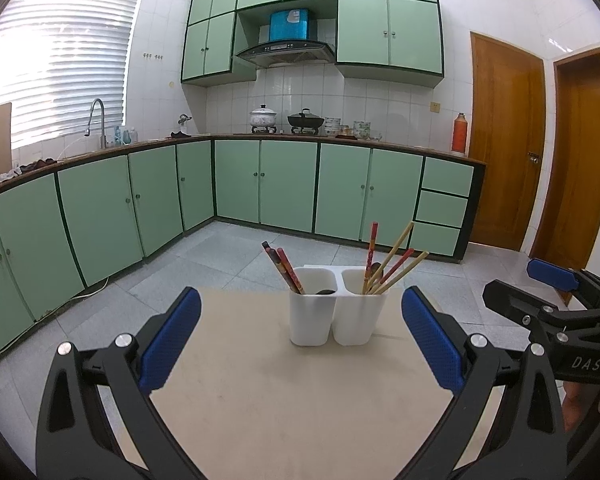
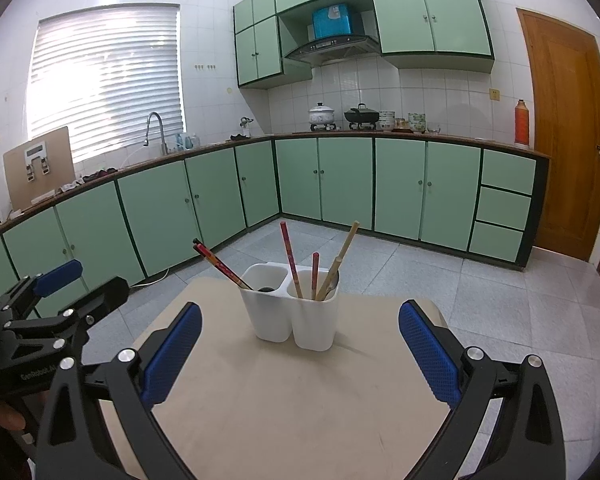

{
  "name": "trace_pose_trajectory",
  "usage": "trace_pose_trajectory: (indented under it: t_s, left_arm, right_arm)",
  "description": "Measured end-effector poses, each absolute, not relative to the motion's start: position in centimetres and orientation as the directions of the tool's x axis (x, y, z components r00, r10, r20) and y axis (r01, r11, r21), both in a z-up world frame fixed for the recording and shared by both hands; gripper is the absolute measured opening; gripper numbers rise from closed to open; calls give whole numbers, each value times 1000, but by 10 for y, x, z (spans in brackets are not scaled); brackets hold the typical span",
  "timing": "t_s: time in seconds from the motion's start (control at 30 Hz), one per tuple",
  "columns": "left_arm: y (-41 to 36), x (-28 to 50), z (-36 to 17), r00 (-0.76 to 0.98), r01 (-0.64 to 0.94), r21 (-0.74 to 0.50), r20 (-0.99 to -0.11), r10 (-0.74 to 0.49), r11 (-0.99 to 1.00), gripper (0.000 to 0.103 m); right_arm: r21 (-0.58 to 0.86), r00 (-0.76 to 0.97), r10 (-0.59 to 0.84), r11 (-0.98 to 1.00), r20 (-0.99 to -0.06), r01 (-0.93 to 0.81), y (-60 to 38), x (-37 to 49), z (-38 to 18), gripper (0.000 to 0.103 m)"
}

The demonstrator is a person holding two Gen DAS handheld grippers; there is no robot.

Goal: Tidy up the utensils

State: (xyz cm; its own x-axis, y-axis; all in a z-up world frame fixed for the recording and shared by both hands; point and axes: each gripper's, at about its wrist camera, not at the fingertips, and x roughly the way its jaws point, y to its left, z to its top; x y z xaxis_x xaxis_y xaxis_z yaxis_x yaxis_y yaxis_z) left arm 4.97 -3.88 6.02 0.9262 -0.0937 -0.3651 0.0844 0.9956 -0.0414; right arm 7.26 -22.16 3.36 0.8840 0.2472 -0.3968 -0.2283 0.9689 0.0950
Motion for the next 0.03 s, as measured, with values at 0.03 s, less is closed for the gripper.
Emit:
trace_pose_trajectory:
  t_s: [0.03]
  left_arm:
    - [-39, 50, 60, 926, 85, -41, -365, -94, 996, 97]
  right_arm:
    - [96, 884, 248, 969, -397, -229, -222, 73, 34, 97]
